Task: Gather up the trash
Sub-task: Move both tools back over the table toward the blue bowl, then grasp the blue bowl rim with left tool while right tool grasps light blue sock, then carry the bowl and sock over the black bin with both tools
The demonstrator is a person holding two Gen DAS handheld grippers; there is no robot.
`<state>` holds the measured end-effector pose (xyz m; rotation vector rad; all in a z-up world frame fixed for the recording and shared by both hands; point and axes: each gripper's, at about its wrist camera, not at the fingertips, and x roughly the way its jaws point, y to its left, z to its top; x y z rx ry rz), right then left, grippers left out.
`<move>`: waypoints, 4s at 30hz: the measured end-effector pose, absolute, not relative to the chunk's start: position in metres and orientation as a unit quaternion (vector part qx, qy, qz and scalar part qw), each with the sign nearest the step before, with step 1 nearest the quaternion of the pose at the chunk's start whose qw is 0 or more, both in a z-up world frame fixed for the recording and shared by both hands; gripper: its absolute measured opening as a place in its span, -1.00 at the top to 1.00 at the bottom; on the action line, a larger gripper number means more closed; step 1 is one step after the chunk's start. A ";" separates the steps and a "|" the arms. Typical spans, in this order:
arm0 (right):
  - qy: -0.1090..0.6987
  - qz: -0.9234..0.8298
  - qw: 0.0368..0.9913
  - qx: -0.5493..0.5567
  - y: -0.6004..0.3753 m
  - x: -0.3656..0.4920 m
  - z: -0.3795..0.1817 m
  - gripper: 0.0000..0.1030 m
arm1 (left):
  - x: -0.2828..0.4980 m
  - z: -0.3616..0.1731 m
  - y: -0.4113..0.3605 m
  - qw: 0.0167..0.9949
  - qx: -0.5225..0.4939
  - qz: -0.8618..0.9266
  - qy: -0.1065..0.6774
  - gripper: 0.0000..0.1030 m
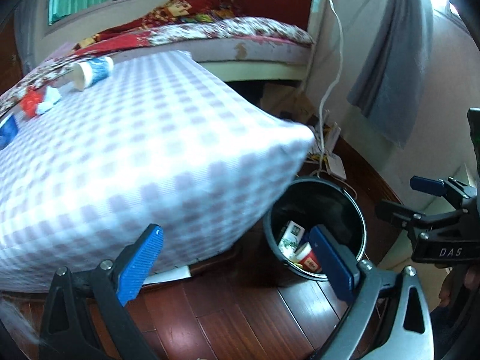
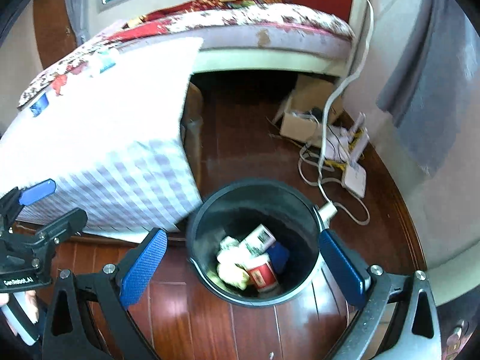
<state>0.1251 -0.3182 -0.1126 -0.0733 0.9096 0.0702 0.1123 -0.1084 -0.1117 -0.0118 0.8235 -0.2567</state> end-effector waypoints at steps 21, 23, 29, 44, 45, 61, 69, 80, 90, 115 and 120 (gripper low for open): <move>0.383 0.157 0.907 -0.071 -0.158 0.175 -0.059 -0.98 | 0.123 -0.059 0.063 0.932 -0.058 0.043 0.354 -0.92; 0.377 0.167 0.908 -0.072 -0.144 0.181 -0.052 -0.98 | 0.125 -0.051 0.077 0.934 -0.058 0.059 0.347 -0.92; 0.351 0.190 0.913 -0.083 -0.105 0.204 -0.036 -0.98 | 0.132 -0.045 0.117 0.933 -0.070 0.099 0.339 -0.92; 0.364 0.263 0.886 -0.115 0.038 0.312 -0.052 -0.98 | 0.226 -0.070 0.243 0.915 -0.082 0.183 0.350 -0.91; 0.366 0.267 0.884 -0.117 0.045 0.318 -0.054 -0.98 | 0.236 -0.072 0.249 0.914 -0.081 0.191 0.350 -0.90; 0.385 0.297 0.861 -0.150 0.128 0.396 -0.096 -0.98 | 0.330 -0.100 0.287 0.905 -0.079 0.187 0.373 -0.90; 0.387 0.299 0.859 -0.153 0.144 0.417 -0.105 -0.98 | 0.343 -0.106 0.300 0.904 -0.086 0.177 0.380 -0.49; 0.407 0.297 0.854 -0.131 0.183 0.442 -0.111 -0.72 | 0.332 -0.105 0.309 0.904 -0.075 0.185 0.378 -0.48; 0.403 0.290 0.859 -0.128 0.182 0.441 -0.110 0.20 | 0.326 -0.101 0.303 0.908 -0.065 0.180 0.373 -0.48; 0.340 0.246 0.904 -0.080 -0.007 0.297 -0.025 0.20 | 0.220 -0.027 0.153 0.942 -0.017 0.098 0.322 -0.48; 0.338 0.232 0.910 -0.067 -0.047 0.270 -0.018 0.20 | 0.202 -0.020 0.118 0.945 -0.009 0.074 0.319 -0.48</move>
